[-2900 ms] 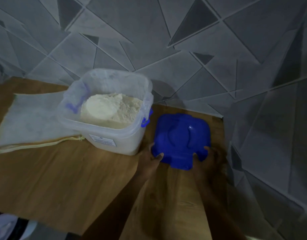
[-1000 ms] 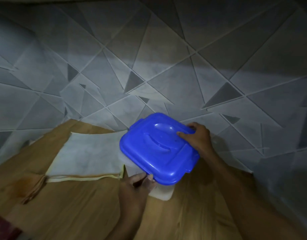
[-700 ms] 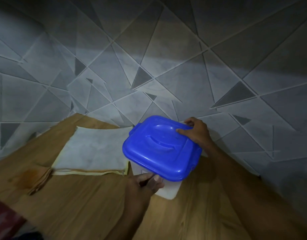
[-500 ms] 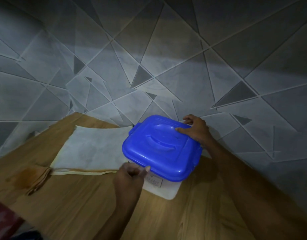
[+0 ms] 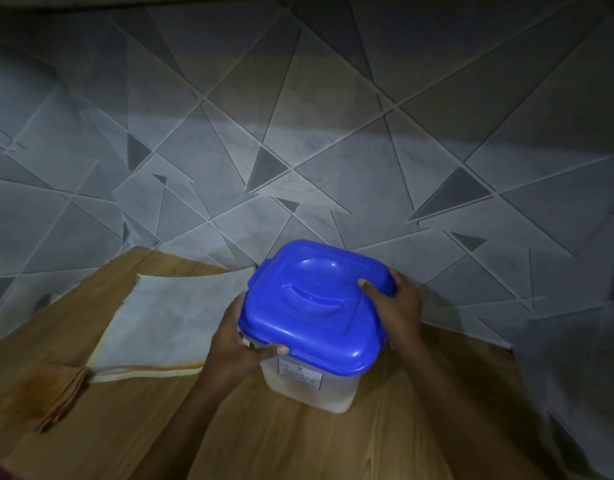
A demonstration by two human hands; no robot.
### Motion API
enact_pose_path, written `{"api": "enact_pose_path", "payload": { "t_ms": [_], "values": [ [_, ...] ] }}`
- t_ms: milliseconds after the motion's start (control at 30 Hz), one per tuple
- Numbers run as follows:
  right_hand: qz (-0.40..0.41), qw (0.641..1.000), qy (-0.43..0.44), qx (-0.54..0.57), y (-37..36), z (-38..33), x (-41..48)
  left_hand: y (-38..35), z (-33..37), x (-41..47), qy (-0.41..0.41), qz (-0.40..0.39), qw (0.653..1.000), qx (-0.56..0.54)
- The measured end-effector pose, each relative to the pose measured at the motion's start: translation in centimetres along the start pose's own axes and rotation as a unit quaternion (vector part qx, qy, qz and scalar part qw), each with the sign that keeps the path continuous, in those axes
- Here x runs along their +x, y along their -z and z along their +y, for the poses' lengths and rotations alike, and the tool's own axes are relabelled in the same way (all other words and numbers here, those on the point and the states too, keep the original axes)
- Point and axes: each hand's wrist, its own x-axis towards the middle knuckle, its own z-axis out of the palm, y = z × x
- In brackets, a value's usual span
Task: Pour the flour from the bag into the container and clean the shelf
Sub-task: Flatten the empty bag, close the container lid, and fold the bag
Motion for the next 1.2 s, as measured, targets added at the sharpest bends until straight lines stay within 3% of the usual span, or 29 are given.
{"api": "enact_pose_path", "payload": {
  "t_ms": [267,567,667,767,867,1200],
  "values": [
    [-0.029,0.994,-0.004,-0.103,-0.9,-2.4,1.5,0.0,-1.4,0.8,0.082,0.053,0.994,0.042],
    [-0.01,0.997,-0.029,-0.065,-1.1,-0.5,0.4,0.6,-1.2,1.3,0.1,0.021,0.992,0.067],
    [0.0,0.992,-0.118,-0.035,-1.2,0.1,0.4,0.7,-0.7,2.6,0.138,0.013,0.987,0.078],
    [-0.002,0.968,-0.24,0.079,-1.2,0.7,0.4,0.0,-1.5,5.0,0.161,-0.017,0.979,0.128],
    [-0.031,0.954,-0.268,0.134,-1.2,1.1,0.2,-0.4,-2.9,8.1,0.178,-0.017,0.96,0.217],
    [0.004,0.959,-0.265,0.102,-1.0,0.1,-0.2,0.4,-5.3,11.8,0.227,-0.026,0.969,0.091]
  ]
}}
